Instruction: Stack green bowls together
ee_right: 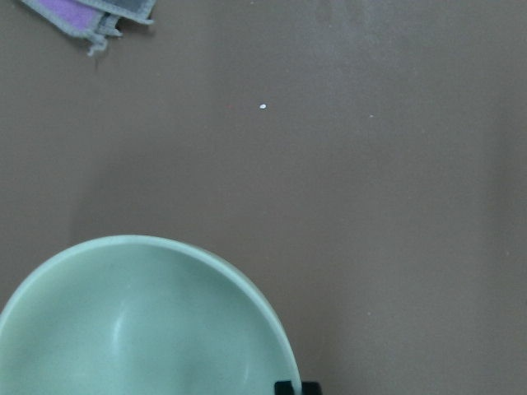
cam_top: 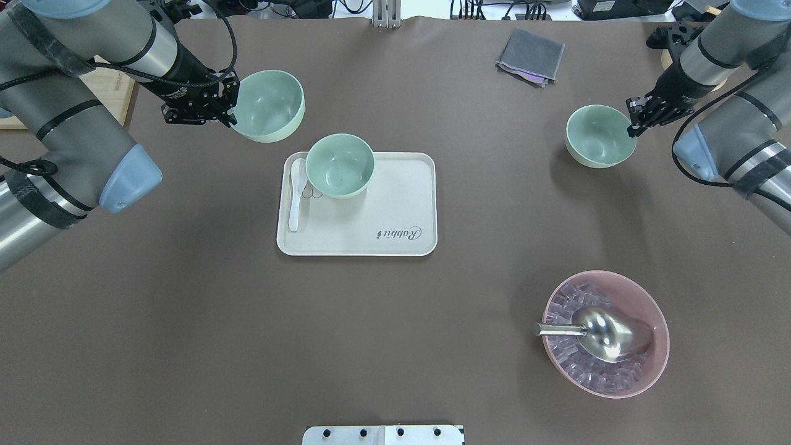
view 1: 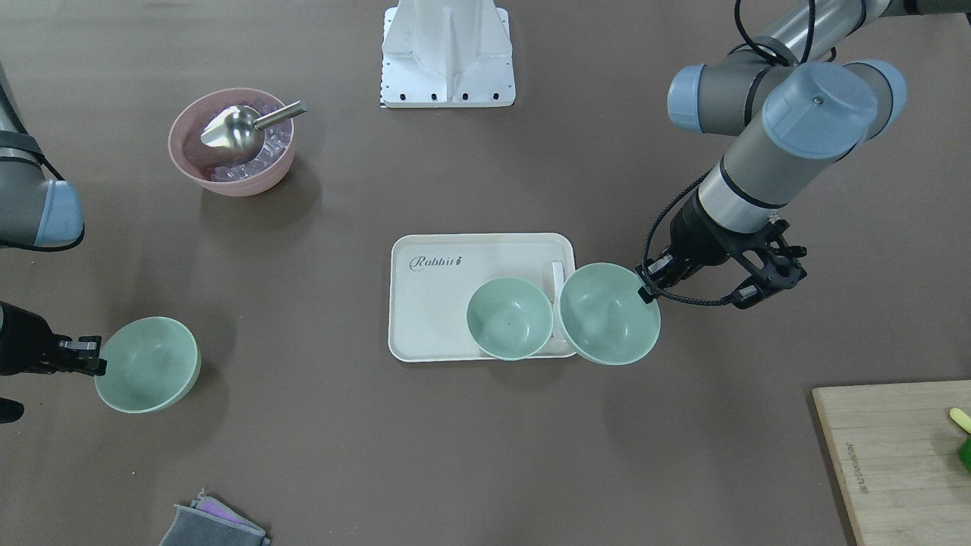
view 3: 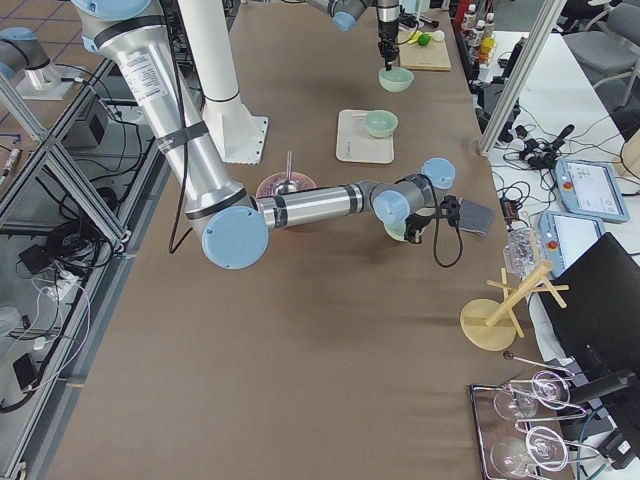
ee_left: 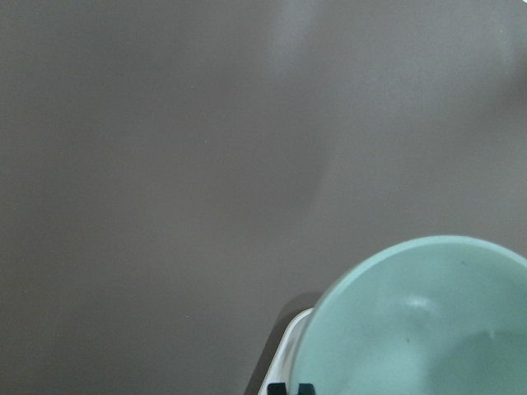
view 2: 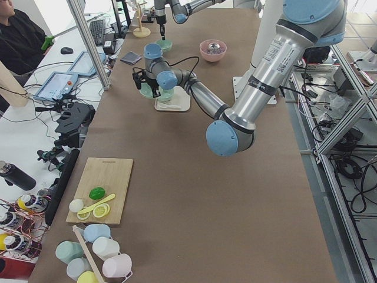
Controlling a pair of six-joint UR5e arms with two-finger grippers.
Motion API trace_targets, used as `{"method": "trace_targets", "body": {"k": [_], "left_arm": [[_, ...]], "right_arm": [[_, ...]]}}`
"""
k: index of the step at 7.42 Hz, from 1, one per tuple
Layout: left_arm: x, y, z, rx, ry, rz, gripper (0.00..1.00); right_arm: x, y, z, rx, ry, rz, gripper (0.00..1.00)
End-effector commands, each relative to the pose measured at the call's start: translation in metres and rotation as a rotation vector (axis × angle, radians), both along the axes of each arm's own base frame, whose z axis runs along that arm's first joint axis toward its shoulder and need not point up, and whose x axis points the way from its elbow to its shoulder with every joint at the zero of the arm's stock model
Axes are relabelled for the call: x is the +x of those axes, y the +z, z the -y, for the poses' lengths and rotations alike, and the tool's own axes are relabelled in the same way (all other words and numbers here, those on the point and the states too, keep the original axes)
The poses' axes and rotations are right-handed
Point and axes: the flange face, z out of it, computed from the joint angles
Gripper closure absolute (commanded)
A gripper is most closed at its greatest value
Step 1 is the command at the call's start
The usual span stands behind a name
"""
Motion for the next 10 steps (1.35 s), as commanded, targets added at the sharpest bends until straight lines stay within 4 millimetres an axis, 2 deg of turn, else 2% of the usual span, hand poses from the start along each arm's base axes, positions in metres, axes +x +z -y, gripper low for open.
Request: {"method": "trace_targets", "body": {"k": [1,2,4,6,8,10], "left_arm": [[0.021,-0.001,-0.010,-0.006,-0.006,0.014,1.00],[0.034,-0.017,-0.015,-0.019,-0.015,-0.004,1.00],[0.071,-0.037,-0.031,-0.020,-0.024,0.008,1.00],[0.085,-0.057,-0.032,-0.008,-0.046,0.048,1.00],[0.100,-0.057,-0.019,0.001,-0.043,0.090,1.00],[0.105,-0.060,-0.021,0.010,-0.023,0.096,1.00]], "right_arm": [[0.002,-0.018,0.007,-0.011,0.007,0.032,1.00],[0.000,-0.027,0.011,-0.031,0.031,0.036,1.00],[-0.004,-0.043,0.017,-0.095,0.092,0.044,1.00],[-0.005,-0.046,0.017,-0.092,0.094,0.050,1.00],[-0.005,-0.050,0.016,-0.086,0.094,0.053,1.00],[-0.005,-0.052,0.015,-0.082,0.094,0.055,1.00]]}}
